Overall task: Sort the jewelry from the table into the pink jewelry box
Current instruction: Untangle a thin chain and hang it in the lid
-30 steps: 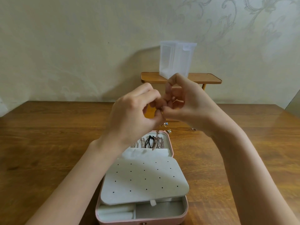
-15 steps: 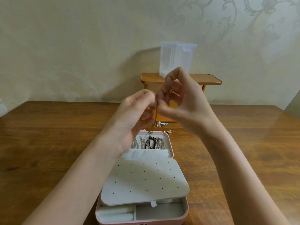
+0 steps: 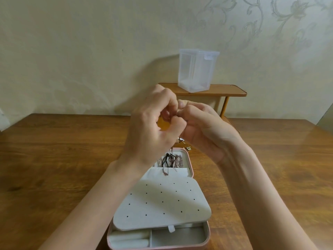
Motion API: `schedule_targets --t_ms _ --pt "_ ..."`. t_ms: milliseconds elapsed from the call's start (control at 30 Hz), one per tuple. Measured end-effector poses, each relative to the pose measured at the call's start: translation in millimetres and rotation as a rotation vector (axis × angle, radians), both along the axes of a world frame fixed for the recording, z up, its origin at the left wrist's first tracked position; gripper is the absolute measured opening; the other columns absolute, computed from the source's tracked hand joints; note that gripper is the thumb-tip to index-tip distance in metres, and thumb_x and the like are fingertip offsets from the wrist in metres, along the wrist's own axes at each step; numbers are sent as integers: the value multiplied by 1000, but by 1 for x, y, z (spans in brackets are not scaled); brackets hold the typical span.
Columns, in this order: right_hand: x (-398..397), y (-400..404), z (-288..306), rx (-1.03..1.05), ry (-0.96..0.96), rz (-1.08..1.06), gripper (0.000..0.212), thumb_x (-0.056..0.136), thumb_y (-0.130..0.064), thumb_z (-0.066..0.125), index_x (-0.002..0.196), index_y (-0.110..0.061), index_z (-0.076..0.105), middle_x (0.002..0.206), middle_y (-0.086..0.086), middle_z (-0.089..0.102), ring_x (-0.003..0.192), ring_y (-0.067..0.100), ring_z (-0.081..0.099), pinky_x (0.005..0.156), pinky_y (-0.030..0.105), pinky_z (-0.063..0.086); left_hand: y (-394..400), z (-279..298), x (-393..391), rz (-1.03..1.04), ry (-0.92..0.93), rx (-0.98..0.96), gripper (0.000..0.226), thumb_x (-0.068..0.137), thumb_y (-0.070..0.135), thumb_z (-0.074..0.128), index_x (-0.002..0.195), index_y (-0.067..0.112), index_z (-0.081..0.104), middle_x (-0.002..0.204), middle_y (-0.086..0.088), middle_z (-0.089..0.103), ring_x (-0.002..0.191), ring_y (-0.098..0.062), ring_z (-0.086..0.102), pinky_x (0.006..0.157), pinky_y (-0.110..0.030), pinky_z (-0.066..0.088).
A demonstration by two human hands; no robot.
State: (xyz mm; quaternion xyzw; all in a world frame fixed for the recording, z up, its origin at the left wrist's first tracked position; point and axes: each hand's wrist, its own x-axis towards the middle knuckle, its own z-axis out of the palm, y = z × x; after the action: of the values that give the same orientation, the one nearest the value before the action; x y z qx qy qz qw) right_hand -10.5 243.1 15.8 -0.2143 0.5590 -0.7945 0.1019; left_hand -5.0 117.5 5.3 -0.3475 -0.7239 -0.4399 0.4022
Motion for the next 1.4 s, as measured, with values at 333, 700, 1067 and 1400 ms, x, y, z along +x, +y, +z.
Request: schedule_targets --t_ms 333,700,1067,1400 --pt "2 2 0 30 -55 -144 25 77 11 54 76 -12 44 75 10 49 61 13 51 62 26 47 -7 3 1 58 -99 -63 36 66 3 66 85 19 39 70 -2 57 62 -18 49 57 -25 45" --pt "2 -5 -1 46 -23 -166 19 71 1 57 79 -11 45 91 18 46 83 27 46 71 33 43 -8 1 -2 17 -86 -49 37 65 -2 60 82 22 38 62 5 42 57 -3 39 51 -10 32" --pt "4 -7 -3 -34 -11 -99 4 78 -5 64 81 -3 63 85 16 58 79 19 56 70 23 52 -7 3 -2 -153 -248 164 23 71 -3 54 76 20 54 67 -5 50 61 -22 44 56 -24 41" --pt "11 4 5 271 250 -317 5 75 -9 70 72 -12 73 66 -2 70 63 4 60 61 16 50 -10 6 -2 -146 -407 257 16 73 7 56 77 22 62 66 4 54 64 -12 48 60 -24 45"
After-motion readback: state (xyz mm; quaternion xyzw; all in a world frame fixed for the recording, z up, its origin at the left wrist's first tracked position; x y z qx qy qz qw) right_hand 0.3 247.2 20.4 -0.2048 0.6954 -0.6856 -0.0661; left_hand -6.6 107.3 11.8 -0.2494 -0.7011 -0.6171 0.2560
